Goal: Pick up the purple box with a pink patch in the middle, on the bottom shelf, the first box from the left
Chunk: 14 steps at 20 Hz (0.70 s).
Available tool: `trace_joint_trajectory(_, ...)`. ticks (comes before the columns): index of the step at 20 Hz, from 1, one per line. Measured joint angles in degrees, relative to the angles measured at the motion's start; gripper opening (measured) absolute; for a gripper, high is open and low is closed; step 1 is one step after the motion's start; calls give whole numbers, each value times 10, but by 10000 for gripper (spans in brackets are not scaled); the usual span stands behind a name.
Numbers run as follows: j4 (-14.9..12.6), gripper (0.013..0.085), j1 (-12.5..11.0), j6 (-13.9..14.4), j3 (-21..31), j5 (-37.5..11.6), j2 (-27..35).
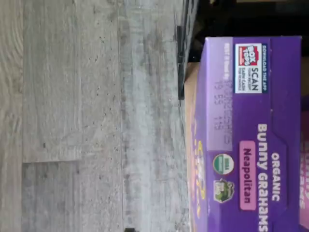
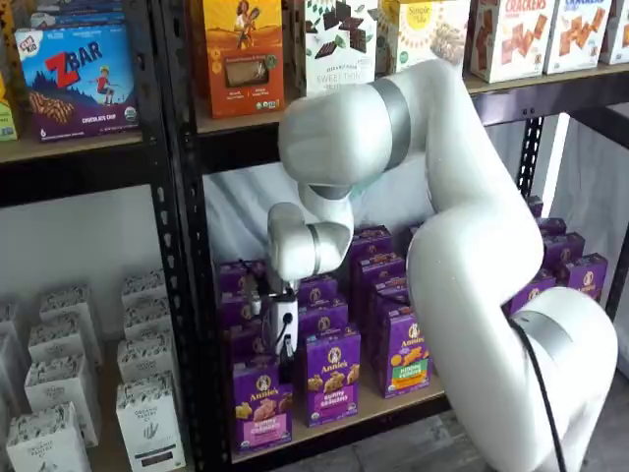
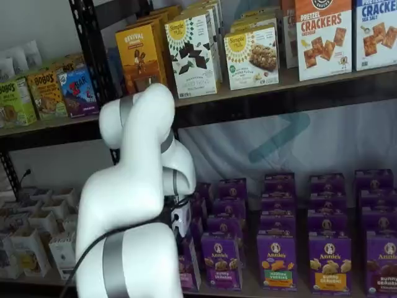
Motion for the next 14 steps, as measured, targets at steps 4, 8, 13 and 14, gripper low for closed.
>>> trace_joint_trajectory(4,2,850,2,0,-14,-9,18)
trace_joint_trajectory(8,-2,850,5,5,-26,-15,34)
trace_joint_trajectory(13,-1,850,9,8,-32,-31,48)
trace_joint_trajectory(14,-1,850,10,8,-33,-32,50)
